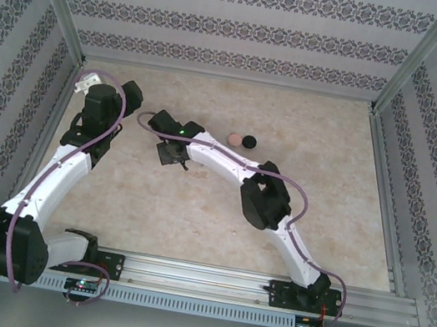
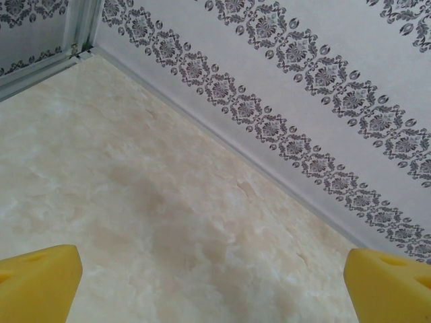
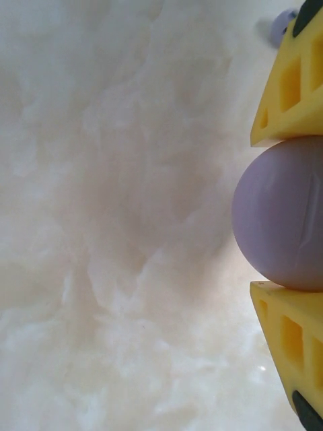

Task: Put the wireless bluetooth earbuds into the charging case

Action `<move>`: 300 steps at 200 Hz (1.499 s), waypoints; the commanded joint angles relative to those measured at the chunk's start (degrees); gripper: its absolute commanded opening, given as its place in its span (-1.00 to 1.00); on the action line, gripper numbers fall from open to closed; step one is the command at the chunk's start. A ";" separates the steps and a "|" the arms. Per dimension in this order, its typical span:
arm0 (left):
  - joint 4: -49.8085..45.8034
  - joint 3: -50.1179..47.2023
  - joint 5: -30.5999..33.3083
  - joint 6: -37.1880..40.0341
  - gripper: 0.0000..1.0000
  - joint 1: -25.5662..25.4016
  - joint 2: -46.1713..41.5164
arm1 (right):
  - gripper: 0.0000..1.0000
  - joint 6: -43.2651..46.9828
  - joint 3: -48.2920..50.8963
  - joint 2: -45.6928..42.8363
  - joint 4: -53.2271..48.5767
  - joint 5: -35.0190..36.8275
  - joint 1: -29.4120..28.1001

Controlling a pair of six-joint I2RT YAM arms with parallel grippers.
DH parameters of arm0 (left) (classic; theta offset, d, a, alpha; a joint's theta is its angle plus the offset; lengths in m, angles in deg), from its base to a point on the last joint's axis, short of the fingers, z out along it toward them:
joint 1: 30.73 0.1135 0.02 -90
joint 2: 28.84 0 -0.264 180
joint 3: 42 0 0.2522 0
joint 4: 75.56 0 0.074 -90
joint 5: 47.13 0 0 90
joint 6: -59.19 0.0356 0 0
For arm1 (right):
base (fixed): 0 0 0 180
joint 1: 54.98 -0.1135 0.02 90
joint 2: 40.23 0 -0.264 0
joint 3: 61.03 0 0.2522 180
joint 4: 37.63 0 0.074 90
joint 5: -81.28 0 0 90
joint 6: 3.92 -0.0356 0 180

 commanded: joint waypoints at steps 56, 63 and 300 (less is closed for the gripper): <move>-2.89 2.77 -8.02 0.81 0.99 0.89 2.12 | -0.14 -5.78 25.14 -20.09 6.09 1.77 -0.51; -3.07 2.92 -9.19 0.68 0.99 0.78 2.54 | -0.14 -6.71 28.51 -22.06 6.80 2.42 -0.49; 0.72 1.16 -15.92 -5.80 0.99 -11.76 11.99 | 0.26 -30.38 59.63 -30.13 6.27 2.85 3.73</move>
